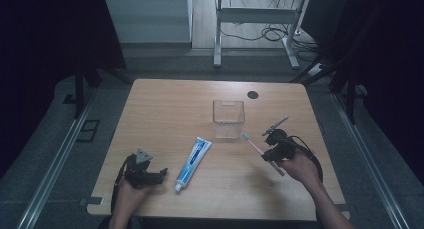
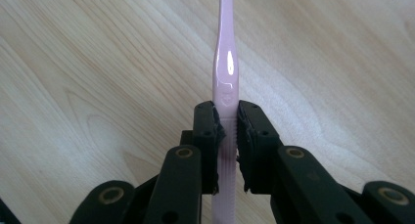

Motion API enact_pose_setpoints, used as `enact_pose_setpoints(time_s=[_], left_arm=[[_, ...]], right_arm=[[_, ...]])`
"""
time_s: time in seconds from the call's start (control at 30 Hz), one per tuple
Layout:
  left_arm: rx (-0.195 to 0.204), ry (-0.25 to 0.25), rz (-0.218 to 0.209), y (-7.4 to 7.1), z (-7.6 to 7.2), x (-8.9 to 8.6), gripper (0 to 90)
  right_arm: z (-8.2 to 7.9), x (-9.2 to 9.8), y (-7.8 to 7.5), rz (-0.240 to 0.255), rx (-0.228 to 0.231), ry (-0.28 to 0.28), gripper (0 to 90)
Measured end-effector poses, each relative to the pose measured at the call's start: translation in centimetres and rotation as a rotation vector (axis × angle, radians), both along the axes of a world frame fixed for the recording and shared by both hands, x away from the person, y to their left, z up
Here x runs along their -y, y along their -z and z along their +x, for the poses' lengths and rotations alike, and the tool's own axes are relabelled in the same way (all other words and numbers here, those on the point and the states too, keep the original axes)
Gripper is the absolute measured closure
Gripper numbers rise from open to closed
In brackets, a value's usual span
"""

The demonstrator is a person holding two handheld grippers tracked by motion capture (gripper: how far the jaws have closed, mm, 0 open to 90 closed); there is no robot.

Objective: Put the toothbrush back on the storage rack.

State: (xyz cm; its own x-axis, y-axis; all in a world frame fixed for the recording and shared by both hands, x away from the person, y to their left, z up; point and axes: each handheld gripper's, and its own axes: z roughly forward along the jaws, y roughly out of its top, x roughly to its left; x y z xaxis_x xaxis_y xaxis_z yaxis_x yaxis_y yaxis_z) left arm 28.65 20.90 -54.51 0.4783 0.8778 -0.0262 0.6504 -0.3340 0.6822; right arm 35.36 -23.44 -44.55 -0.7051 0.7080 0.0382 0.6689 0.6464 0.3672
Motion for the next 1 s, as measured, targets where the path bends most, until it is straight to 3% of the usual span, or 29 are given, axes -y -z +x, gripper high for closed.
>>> enact_pose_setpoints(time_s=[1.0], left_arm=[[0.003, -0.003, -0.004, 0.0, 0.0, 0.0, 10.0]], right_arm=[[0.7, -0.1, -4.5, 0.118, 0.081, -0.003, 78.6]])
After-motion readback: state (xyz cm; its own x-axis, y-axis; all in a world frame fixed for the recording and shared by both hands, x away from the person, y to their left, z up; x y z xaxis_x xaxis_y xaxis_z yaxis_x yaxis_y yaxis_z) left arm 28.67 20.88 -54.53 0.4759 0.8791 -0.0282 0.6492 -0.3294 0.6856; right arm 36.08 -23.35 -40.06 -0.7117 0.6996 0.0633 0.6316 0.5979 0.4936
